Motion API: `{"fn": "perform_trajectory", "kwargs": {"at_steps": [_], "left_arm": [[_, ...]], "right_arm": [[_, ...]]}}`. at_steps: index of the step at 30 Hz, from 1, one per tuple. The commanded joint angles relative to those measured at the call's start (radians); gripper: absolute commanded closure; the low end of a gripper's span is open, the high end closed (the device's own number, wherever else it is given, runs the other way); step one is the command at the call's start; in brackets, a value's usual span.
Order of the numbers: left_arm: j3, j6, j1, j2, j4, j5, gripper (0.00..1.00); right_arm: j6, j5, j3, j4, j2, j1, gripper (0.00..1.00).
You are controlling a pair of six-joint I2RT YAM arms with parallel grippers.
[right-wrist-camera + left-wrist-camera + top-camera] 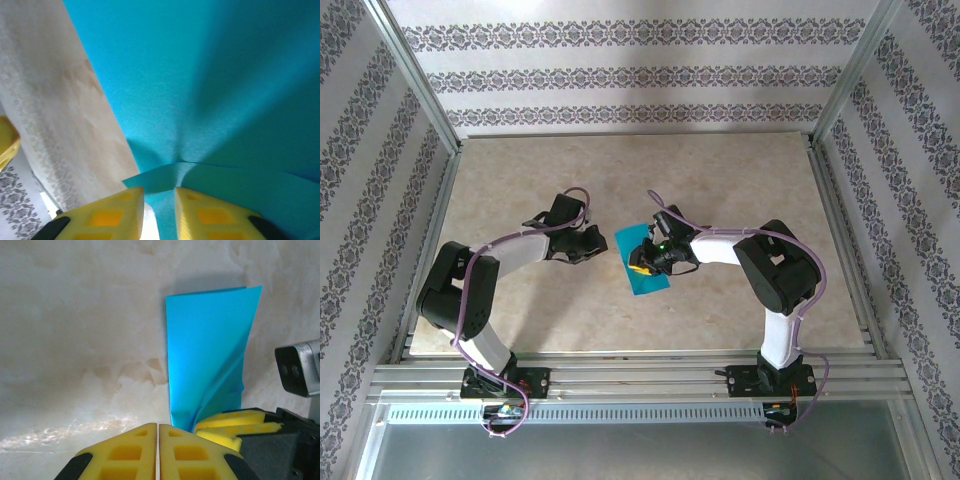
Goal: Fold a paper plane with a square sheet of paper (pick it up from the middle)
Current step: Fold the triangle a second time at the center of the table.
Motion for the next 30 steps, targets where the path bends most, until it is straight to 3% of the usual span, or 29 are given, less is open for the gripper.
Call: {"fn": "perform_trajectory", "kwargs": {"at_steps": [1,4,7,14,30], "left_arm": [[-0.012,-0.032,-0.035,-0.021,0.048,0.057,0.90],[-0.009,-0.049,-0.068,-0.004,0.074,0.078,0.91],[0.010,-0.053,-0.099,0.023,0.071,0.081,0.93],[0.071,-0.041,-0.143,0.108,0.050,0.096,0.95],[0.135,0.011,-0.167,0.193,-0.045,0.016,1.00]], "right_arm": [[-0.012,0.050,-0.025,-0.078,0.034,0.005,0.81],[-0.013,0.052,-0.025,-0.085,0.041,0.005,0.92],[-0.014,0.049,-0.024,-0.087,0.047,0.005,0.96],[-0.018,0.055,-0.020,-0.102,0.049,0.005,0.97],[-0.014,0.055,-0.019,-0.100,0.051,0.004,0.97]]}}
